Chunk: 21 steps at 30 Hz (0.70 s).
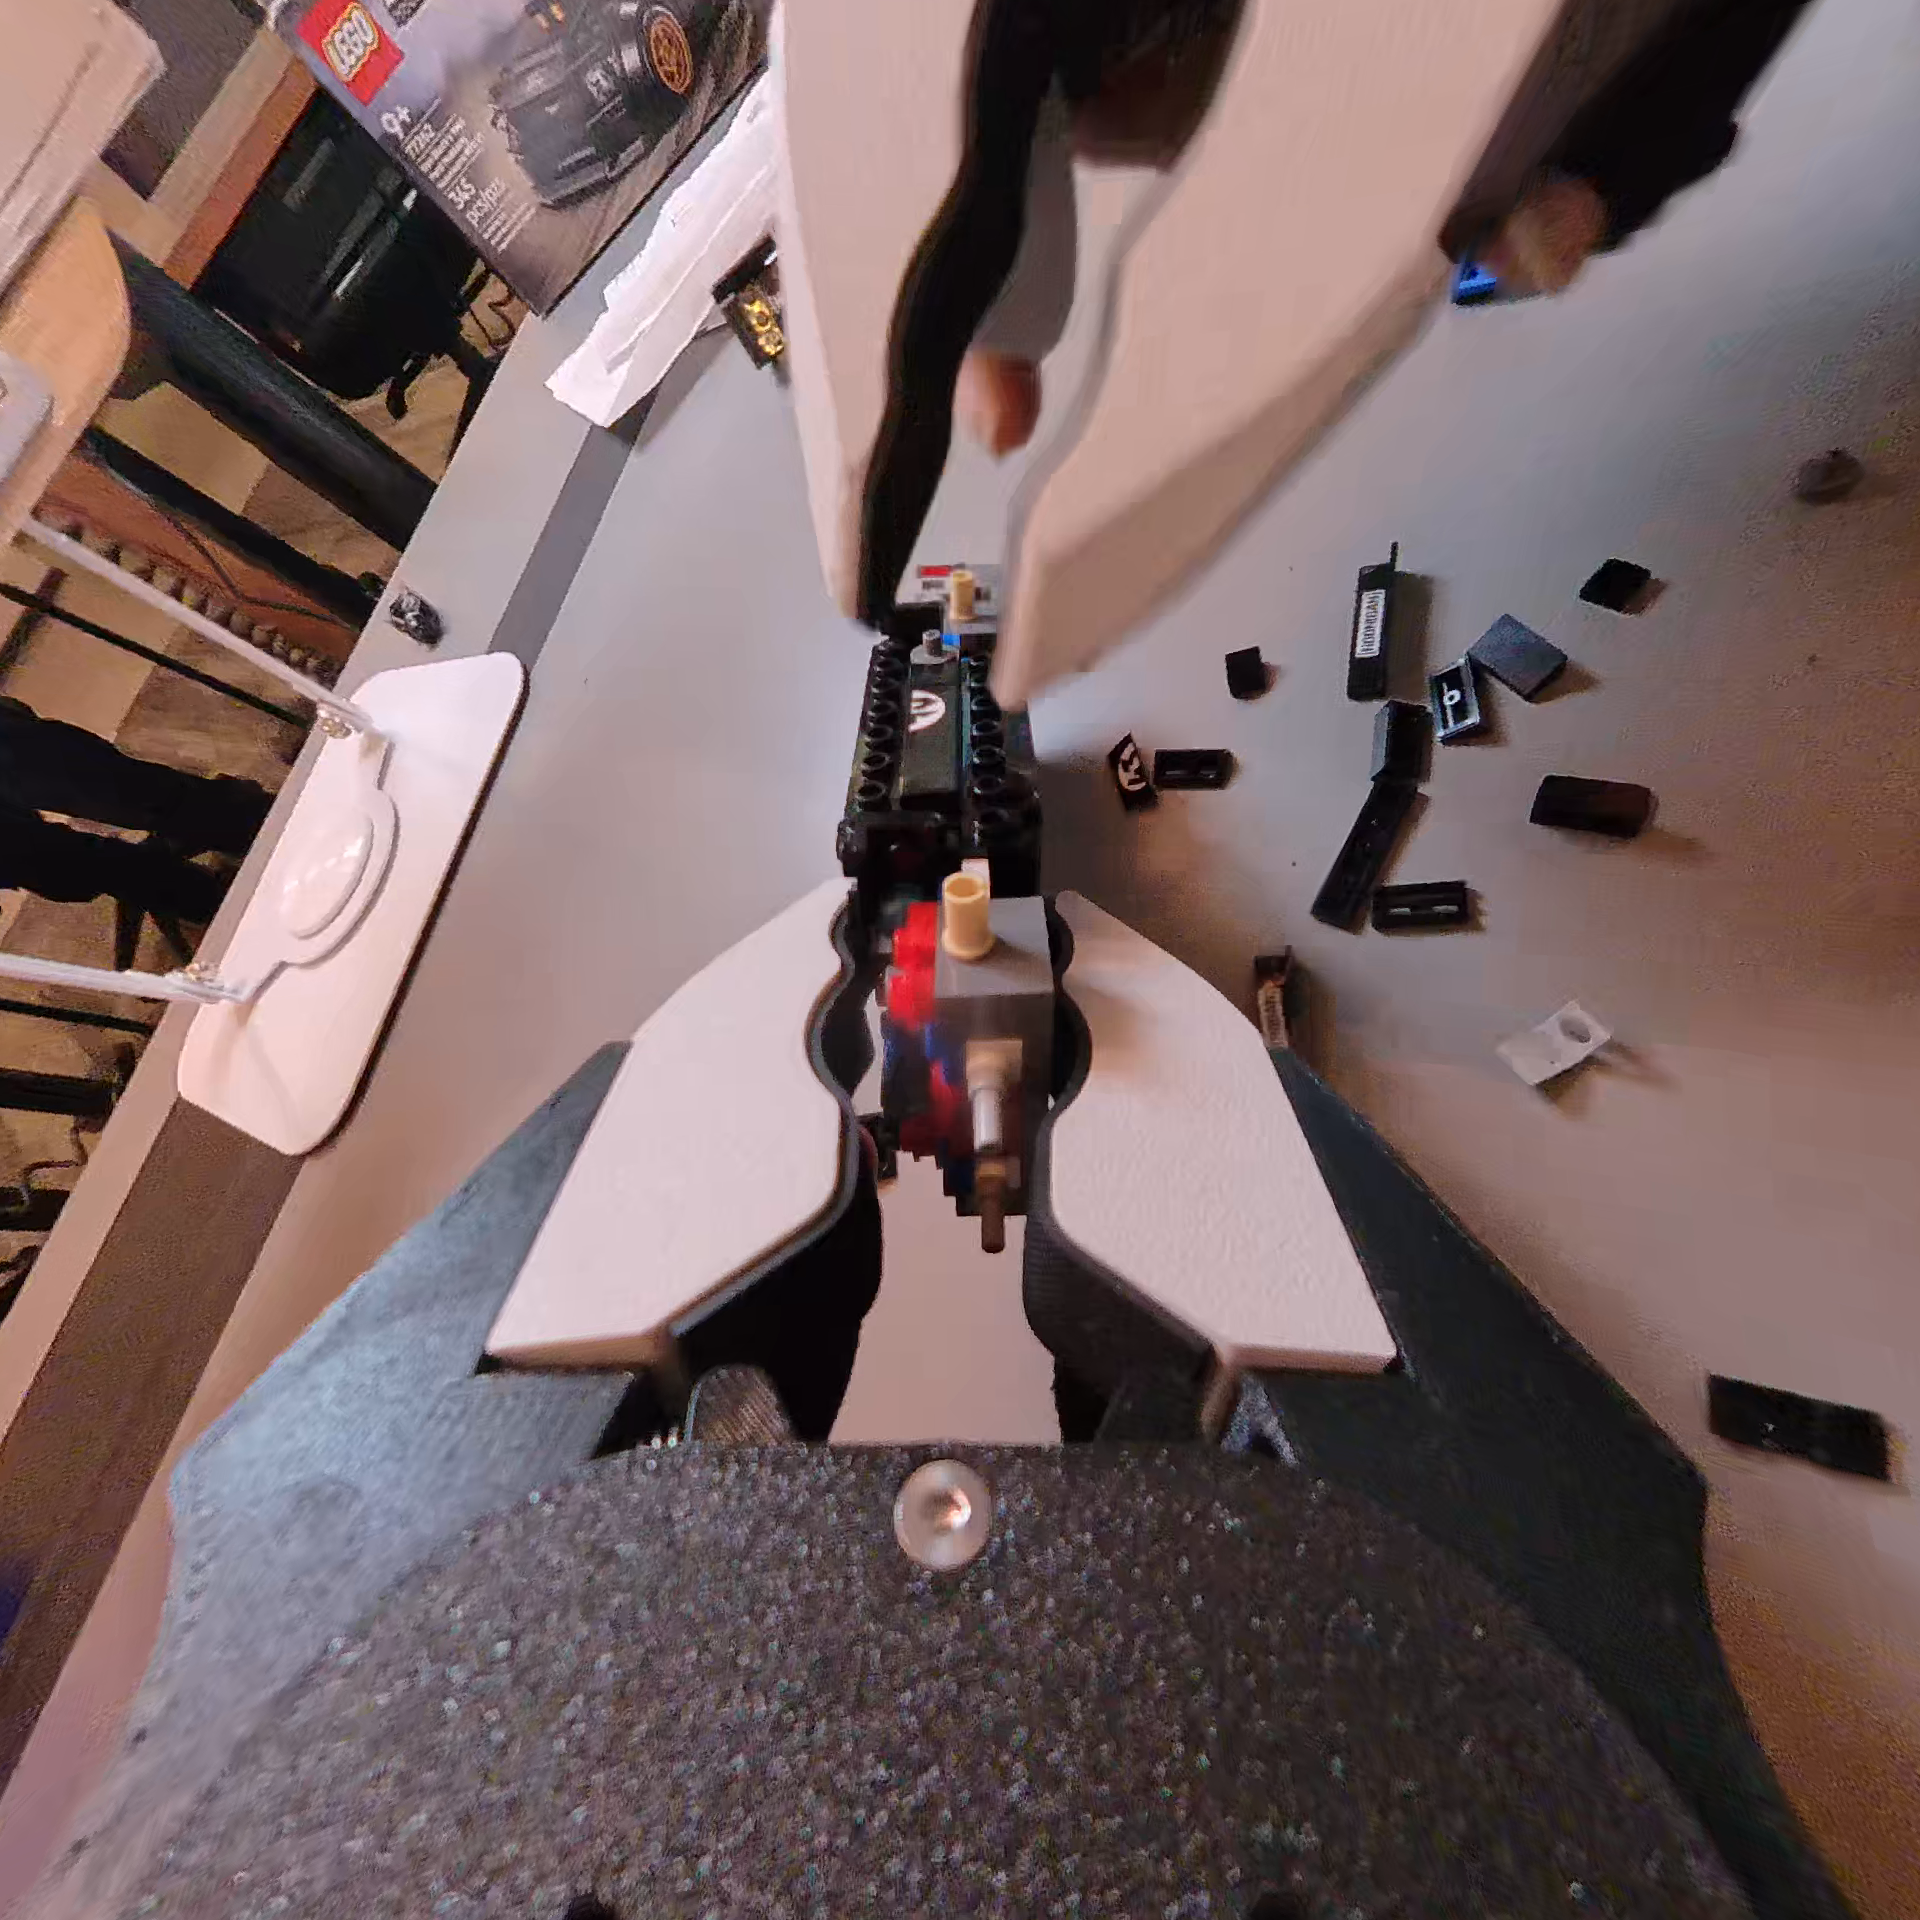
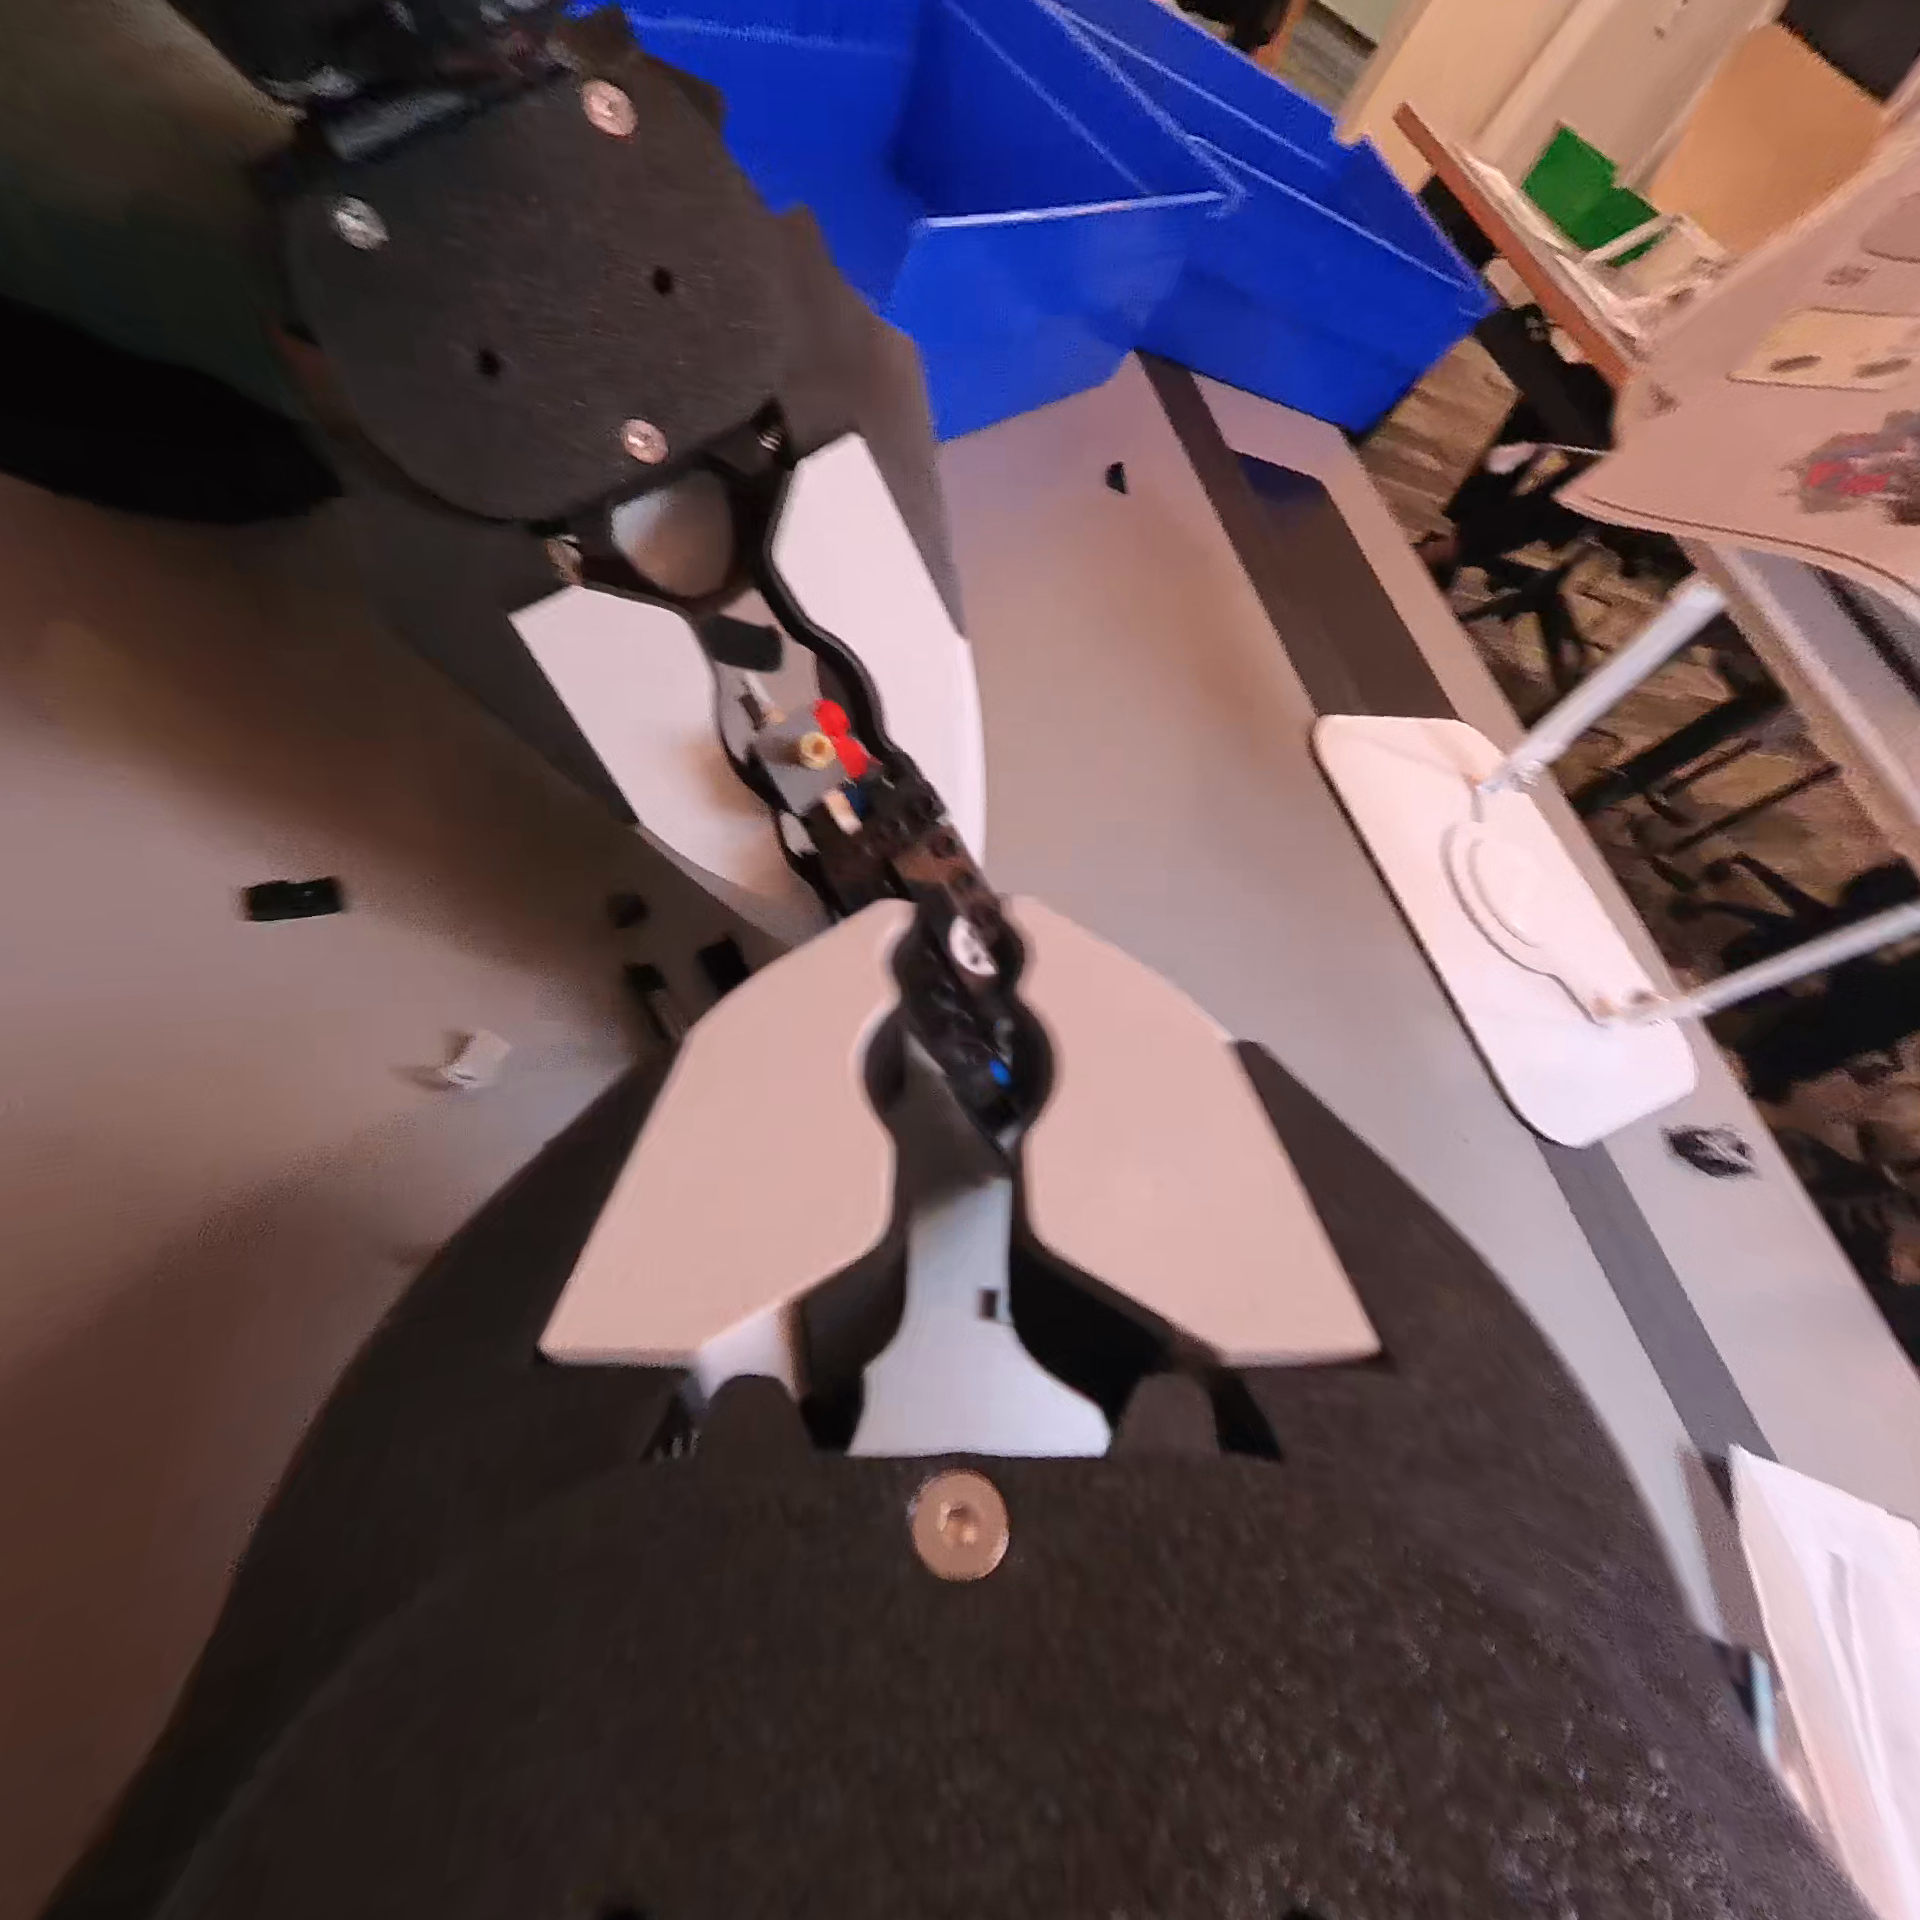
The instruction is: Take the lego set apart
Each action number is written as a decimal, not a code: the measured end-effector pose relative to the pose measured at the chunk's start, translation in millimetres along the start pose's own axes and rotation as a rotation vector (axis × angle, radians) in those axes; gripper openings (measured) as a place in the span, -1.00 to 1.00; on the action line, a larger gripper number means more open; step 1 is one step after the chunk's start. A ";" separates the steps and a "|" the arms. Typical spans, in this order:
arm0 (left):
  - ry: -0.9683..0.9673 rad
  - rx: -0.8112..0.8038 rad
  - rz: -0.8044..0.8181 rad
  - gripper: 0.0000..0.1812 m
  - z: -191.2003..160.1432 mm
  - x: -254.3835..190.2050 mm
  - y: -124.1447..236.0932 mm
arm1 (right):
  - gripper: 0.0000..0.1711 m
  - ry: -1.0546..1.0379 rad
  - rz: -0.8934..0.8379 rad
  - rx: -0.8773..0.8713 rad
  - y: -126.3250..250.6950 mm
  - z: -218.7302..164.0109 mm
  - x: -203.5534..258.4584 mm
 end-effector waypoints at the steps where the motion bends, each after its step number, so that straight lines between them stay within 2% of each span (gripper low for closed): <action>1: -0.002 0.000 -0.002 -0.67 1.2 -1.7 -0.3 | -0.78 -0.013 0.019 0.002 -3.4 1.4 2.7; 7: -0.027 0.012 0.011 -0.67 1.7 -4.5 0.7 | -0.86 -0.042 0.046 0.009 -11.6 1.6 4.5; 14: -0.044 0.032 0.033 -0.66 1.2 -5.1 1.9 | -0.95 -0.041 0.003 0.028 -14.0 3.4 8.7; 19: -0.018 0.046 0.060 -0.66 0.0 1.1 -1.2 | -1.00 -0.050 -0.105 0.044 -17.1 4.3 7.0; 21: -0.029 0.003 0.005 -0.67 3.8 -6.8 1.6 | -1.00 -0.042 -0.315 0.121 -9.6 -6.4 -14.5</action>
Point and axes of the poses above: each gripper's, where its closed fingertips meet, y back along the fingers, z out of its top, x = y × z across the jaws, the point moved 7 cm from there along y, back along the fingers, and after that the axes turned 7 degrees about z, right-handed, at the moved point
